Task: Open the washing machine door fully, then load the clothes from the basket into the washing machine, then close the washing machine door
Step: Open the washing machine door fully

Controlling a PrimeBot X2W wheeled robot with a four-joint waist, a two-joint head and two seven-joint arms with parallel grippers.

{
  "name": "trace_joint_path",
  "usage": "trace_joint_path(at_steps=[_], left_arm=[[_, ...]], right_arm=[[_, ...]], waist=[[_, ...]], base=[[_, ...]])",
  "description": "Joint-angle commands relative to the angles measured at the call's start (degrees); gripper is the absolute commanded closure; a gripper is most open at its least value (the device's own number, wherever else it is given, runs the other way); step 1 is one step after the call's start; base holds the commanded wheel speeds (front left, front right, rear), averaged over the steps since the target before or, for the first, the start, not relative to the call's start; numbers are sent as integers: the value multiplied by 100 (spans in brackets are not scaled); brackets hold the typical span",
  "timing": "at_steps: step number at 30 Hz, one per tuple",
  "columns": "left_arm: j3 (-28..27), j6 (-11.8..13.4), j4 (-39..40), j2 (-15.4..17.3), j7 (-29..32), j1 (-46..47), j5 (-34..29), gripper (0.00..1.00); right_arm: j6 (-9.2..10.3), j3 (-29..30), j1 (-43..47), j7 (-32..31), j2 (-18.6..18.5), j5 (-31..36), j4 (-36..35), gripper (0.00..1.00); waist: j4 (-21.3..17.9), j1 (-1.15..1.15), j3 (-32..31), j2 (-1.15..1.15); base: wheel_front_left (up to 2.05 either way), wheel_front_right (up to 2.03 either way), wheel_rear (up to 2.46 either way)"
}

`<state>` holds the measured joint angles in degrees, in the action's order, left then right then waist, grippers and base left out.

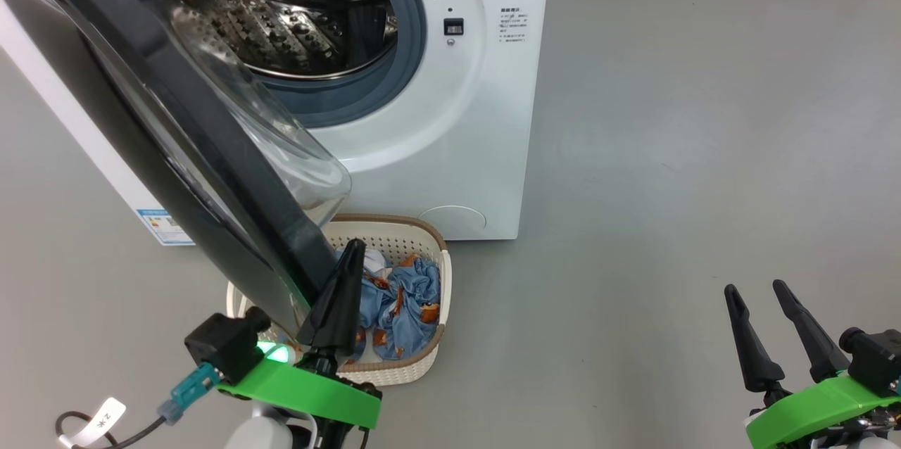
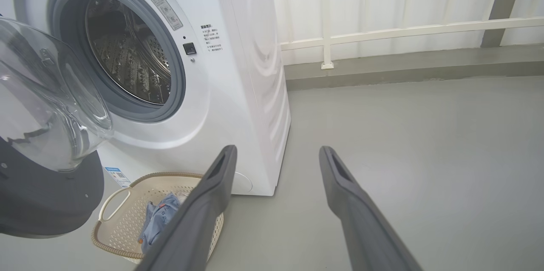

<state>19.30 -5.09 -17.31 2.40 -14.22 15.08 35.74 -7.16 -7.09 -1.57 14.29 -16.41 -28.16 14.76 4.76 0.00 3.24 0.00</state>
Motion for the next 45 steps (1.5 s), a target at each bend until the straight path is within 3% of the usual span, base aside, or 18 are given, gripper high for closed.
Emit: trace_joint_path(at_steps=[1, 29, 45], left_arm=[[-324, 3, 28, 98, -74, 199, 29, 100], [-572, -73, 111, 72, -77, -90, -84, 100], [-732, 249, 688, 66, -77, -517, -219, 100]], right_arm=[[-33, -64, 5, 71, -137, 36, -149, 0], [-33, -79, -2, 71, -182, 23, -169, 0], [-33, -78, 29, 71, -176, -2, -187, 0]], waist=[[27, 0, 2, 0], [649, 0, -25, 0], [1102, 0, -23, 0]], base=[[0, 0, 0], [0, 0, 0], [0, 0, 0]])
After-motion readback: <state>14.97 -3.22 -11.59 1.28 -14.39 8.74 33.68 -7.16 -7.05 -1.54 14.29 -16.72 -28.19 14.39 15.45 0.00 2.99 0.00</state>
